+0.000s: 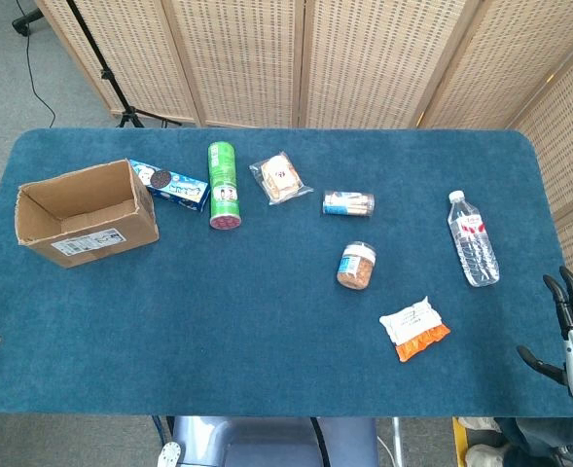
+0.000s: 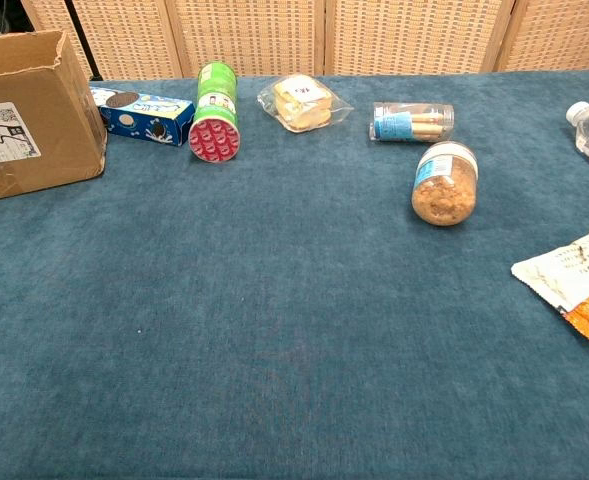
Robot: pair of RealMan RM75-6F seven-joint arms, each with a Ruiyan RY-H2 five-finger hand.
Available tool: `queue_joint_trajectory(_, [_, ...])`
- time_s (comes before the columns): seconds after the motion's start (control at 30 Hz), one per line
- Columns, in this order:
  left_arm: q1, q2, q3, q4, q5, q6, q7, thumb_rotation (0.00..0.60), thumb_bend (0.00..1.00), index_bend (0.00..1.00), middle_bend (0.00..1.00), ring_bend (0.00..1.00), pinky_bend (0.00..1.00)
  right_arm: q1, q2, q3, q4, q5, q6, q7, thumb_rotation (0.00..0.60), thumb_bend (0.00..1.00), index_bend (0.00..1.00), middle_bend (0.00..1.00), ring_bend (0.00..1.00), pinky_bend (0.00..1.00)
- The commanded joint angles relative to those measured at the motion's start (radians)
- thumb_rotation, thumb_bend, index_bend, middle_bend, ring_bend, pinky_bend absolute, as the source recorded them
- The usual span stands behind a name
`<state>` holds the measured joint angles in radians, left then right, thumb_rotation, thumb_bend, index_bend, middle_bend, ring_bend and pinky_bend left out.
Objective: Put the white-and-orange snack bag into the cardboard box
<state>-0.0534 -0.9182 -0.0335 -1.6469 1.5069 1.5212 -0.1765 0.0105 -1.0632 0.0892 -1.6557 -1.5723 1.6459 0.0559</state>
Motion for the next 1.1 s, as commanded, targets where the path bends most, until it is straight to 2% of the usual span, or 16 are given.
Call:
queue_joint_trajectory(0.03, [-0.001,0.002,0.001,-0.001,0.000,-0.003,0.000,0.600,0.00,0.00,0.00,0.00,0.00,0.000,0.000,-0.001,0.000,-0.001,0.000,-0.002,0.600,0.00,0.00,0.00,0.00,0.00])
queue_joint_trajectory(0.3, [-0.003,0.007,0.003,-0.006,-0.002,-0.016,-0.006,0.600,0.00,0.00,0.00,0.00,0.00,0.004,0.008,-0.012,-0.005,-0.009,-0.021,-0.002,0.600,0.00,0.00,0.00,0.00,0.00])
queue_joint_trajectory(0.47, [-0.007,0.008,0.006,-0.009,0.006,-0.022,-0.001,0.600,0.00,0.00,0.00,0.00,0.00,0.039,0.037,-0.053,-0.001,-0.075,-0.094,0.072,0.600,0.00,0.00,0.00,0.00,0.00])
queue_joint_trajectory(0.57, [-0.009,0.007,0.008,-0.012,0.010,-0.028,0.008,0.600,0.00,0.00,0.00,0.00,0.00,0.099,0.042,-0.087,0.046,-0.142,-0.188,0.132,0.600,0.00,0.00,0.00,0.00,0.00])
queue_joint_trajectory(0.73, [-0.011,0.005,0.007,-0.019,0.003,-0.033,0.015,0.600,0.00,0.00,0.00,0.00,0.00,0.203,0.039,-0.115,0.120,-0.193,-0.352,0.151,0.600,0.00,0.00,0.00,0.00,0.00])
queue_joint_trajectory(0.93, [-0.019,0.005,0.006,-0.017,-0.013,-0.058,0.012,0.600,0.00,0.00,0.00,0.00,0.00,0.302,0.017,-0.127,0.164,-0.204,-0.512,0.116,0.600,0.00,0.00,0.00,0.00,0.00])
queue_joint_trajectory(1.1, [-0.025,0.004,0.003,-0.016,-0.023,-0.073,0.015,0.600,0.00,0.00,0.00,0.00,0.00,0.360,-0.048,-0.108,0.211,-0.150,-0.618,0.061,0.600,0.00,0.00,0.00,0.00,0.00])
